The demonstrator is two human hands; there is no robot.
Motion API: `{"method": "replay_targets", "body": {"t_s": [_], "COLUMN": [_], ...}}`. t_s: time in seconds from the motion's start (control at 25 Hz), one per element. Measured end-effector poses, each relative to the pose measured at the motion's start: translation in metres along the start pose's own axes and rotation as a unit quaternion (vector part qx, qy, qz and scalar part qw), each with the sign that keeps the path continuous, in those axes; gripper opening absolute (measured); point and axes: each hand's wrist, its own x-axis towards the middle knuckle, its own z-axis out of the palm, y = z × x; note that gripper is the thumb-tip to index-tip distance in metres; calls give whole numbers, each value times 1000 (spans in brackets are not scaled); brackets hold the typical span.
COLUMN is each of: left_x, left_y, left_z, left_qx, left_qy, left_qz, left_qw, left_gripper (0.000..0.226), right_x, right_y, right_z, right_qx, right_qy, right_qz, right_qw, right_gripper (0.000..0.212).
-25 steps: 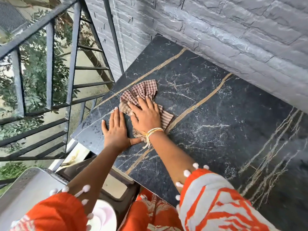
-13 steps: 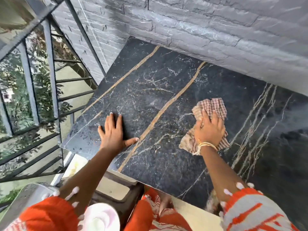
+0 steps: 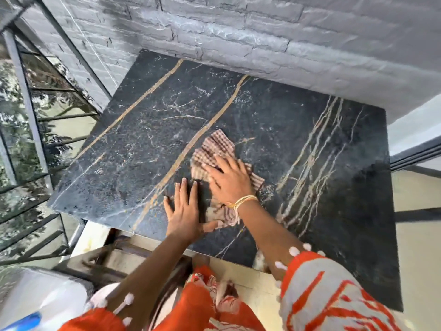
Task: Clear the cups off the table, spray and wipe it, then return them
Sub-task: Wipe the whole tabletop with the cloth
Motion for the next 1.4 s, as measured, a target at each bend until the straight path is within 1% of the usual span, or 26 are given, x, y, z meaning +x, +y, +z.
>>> {"method": "replay_targets", "body": {"t_s": [0.08,0.16,0.24,0.32,0.44,0.56,0.6,0.64,0.72,0.76,0.84,0.88,0.92,0.96,1.0,1.04,1.08,1.16,1.28,1.32,1.36,1.4], "left_x": [-6,-7,-6,-5,-4,-3,-4,-4,-3,-4,-5,-4,-4,-5,-9,-14,-21,-35,-44,-45,-44,-44], "left_y": [1,3,4,6,8,10,9,9,8,9,10,10,8,1,-10,-25,-43,-86,-145,-165,-182,-198], "left_z": [4,3,1,1,0,1,1,1,1,0,-2,-4,-6,-8,-11,-13,-14,-16,-26,-32,-36,-38], "left_qx": [30,51,62,68,74,77,75,77,87,92,91,87,84,83,82,76,63,33,-7,-28,-46,-58], "left_qy": [-6,-18,-26,-28,-31,-30,-27,-26,-35,-46,-58,-60,-57,-51,-45,-35,-17,32,87,100,110,114], "left_qz": [-1,0,0,-3,-3,1,2,4,4,2,3,9,21,36,47,44,27,-20,-82,-116,-154,-190], "left_qw": [1000,999,998,997,997,997,997,997,996,995,994,994,995,995,995,996,998,999,993,988,981,973], "left_gripper": [140,140,137,137,137,137,137,137,136,136,136,136,135,132,129,125,122,119,116,115,114,114], "right_x": [-19,-47,-77,-99,-105,-85,-77,-69,-60,-59,-56,-57,-60,-65,-73,-84,-92,-99,-78,-66,-54,-42], "right_y": [42,85,113,124,117,82,61,37,-7,-20,-16,-2,14,28,40,46,46,28,-19,-41,-64,-87], "right_z": [-6,-6,-4,-2,1,2,4,7,14,16,15,14,13,13,15,18,19,23,24,25,27,30], "right_qx": [4,16,25,28,34,68,68,61,54,57,43,18,-9,-25,-26,-12,6,33,97,111,115,112], "right_qy": [-13,-3,16,26,41,60,57,55,50,40,9,0,2,14,33,54,70,91,94,89,83,77], "right_qz": [101,206,275,298,321,394,388,353,221,148,33,5,7,46,113,195,267,364,446,454,450,433], "right_qw": [995,978,961,954,946,915,918,932,973,987,998,1000,1000,999,993,979,961,926,885,879,882,891], "right_gripper": [50,51,52,52,52,56,58,58,56,53,48,49,50,51,51,52,53,54,54,55,55,56]}}
